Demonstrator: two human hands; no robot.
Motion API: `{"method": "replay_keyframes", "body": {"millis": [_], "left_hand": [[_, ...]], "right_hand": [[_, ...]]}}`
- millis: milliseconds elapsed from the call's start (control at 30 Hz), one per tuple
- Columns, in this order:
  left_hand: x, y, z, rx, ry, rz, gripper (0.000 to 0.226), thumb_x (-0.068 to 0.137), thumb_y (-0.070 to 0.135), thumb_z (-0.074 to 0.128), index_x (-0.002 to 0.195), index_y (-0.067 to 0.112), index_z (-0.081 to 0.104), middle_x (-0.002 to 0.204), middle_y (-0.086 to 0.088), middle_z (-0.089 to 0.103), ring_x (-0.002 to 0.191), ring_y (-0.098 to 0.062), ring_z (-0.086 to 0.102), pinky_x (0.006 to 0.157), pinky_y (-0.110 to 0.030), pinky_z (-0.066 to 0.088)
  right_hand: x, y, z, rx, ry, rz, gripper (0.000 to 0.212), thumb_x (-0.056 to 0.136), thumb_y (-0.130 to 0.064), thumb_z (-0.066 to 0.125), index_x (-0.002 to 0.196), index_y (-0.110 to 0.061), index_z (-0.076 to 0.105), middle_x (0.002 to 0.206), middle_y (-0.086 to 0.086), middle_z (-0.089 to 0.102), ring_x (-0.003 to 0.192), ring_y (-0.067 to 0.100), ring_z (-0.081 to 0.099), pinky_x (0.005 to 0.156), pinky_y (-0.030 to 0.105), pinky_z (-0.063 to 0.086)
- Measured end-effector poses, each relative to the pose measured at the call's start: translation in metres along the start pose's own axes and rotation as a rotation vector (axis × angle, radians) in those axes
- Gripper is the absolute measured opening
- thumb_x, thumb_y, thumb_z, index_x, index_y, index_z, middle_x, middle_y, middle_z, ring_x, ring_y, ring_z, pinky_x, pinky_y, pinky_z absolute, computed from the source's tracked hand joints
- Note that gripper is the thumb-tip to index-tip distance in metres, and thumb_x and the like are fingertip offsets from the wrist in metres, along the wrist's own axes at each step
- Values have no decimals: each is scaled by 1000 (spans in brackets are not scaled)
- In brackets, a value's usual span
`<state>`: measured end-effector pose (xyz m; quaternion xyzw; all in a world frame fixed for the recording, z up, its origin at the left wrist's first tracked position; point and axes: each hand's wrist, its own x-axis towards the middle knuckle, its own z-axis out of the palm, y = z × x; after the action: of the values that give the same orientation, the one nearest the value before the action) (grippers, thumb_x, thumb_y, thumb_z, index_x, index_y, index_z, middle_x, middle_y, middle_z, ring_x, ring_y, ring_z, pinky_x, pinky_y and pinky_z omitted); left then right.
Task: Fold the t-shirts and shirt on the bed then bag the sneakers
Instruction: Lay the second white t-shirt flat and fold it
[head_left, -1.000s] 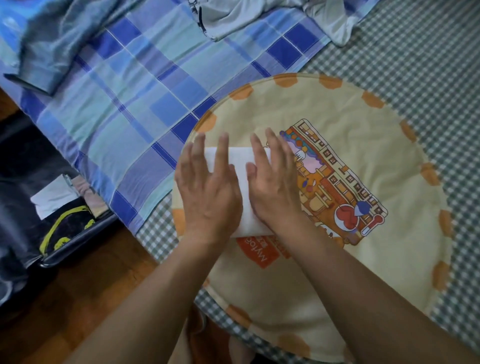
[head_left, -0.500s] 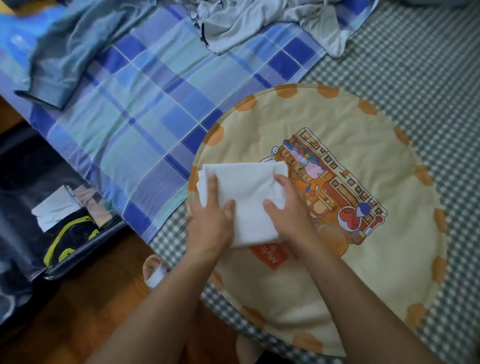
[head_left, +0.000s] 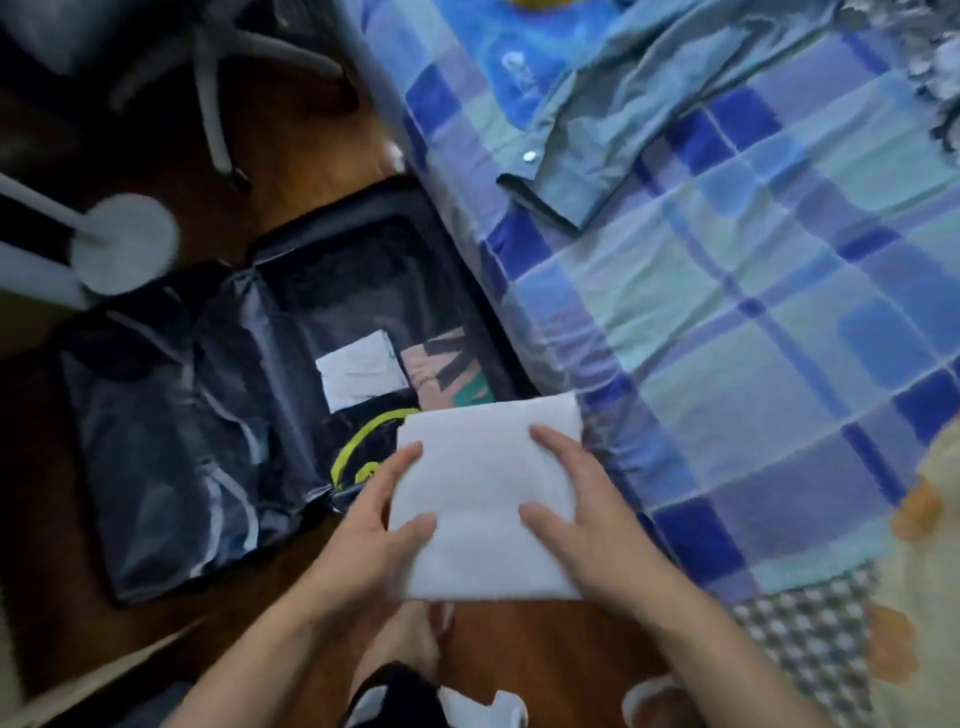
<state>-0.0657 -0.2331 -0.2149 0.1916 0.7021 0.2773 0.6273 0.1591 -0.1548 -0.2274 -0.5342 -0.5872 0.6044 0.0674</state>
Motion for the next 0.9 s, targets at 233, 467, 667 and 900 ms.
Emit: {"method": "replay_keyframes", "body": {"millis": [233,467,667,900], "left_hand": [[165,-117,-187,1,136,-236,66,81,-7,68,129,35,51,125,-10,65,90,-19,71,82,-39,61],[341,-144,-273,61,397,82,69,90,0,58,142,40,40,142,7,48,123,-15,55,97,-27,50],[439,-185,-276,66,485,-12,91,85,-13,39,157,39,24,152,1,28,127,-12,40,78,-5,35],[457,-217,-269,136,418,-163,91,92,-6,40,158,47,6,147,-9,29,121,-27,46,99,-29,39]], "right_hand": [[224,18,201,-45,-380,295,77,90,-7,64,153,-35,30,144,-2,45,108,9,58,73,9,49],[412,28,290,-309,-132,48,80,86,-20,63,154,-41,27,142,0,39,121,16,47,104,28,39],[496,83,336,-566,-140,41,82,92,-8,47,155,-47,12,143,4,28,120,29,47,107,35,39],[493,124,337,-729,-122,11,85,92,0,42,152,-49,8,141,7,29,120,31,44,95,37,40]]}}
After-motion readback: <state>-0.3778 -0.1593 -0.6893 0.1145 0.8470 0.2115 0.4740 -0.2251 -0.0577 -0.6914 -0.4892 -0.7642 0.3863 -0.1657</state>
